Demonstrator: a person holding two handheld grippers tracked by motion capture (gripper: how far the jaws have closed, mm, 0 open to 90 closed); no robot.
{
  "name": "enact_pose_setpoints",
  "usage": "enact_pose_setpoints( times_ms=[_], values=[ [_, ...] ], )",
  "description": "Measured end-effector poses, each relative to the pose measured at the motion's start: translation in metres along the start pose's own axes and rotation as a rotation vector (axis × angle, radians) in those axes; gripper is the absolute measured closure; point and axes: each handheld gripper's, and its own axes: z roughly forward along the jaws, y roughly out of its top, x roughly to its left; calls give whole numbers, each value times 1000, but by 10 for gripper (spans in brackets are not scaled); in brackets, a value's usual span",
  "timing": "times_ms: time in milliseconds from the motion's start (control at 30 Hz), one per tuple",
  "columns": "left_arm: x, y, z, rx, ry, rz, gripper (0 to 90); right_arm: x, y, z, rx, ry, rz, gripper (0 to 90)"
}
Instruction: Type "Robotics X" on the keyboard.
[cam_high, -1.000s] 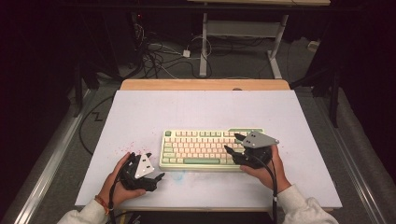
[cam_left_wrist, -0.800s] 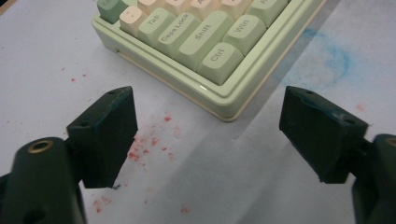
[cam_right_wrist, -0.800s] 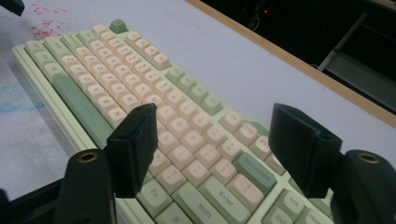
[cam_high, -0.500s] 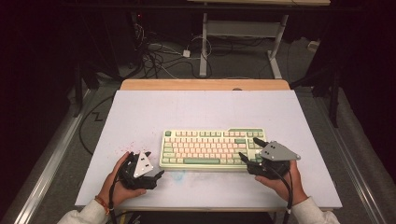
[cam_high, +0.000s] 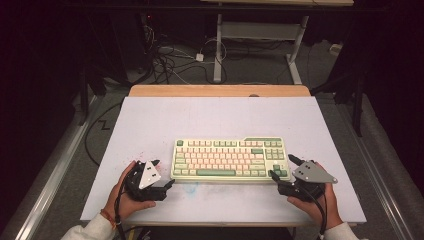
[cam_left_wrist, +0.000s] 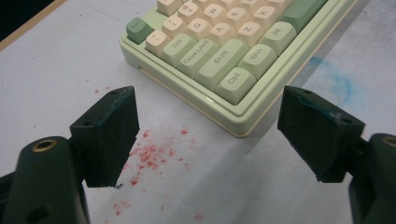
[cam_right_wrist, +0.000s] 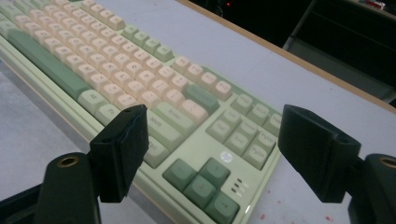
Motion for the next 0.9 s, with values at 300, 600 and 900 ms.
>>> enact_pose_setpoints(
  times_ms=[300, 600, 900],
  values=[
    [1, 3, -1, -11, 0, -14, 194, 2, -12, -3, 34, -3, 6, 209],
    [5, 8, 0, 23, -19, -34, 416, 5, -14, -1, 52, -7, -13, 205],
    [8, 14, 2, 49, -91, -35, 829, 8, -14, 2, 67, 3, -30, 207]
  ],
)
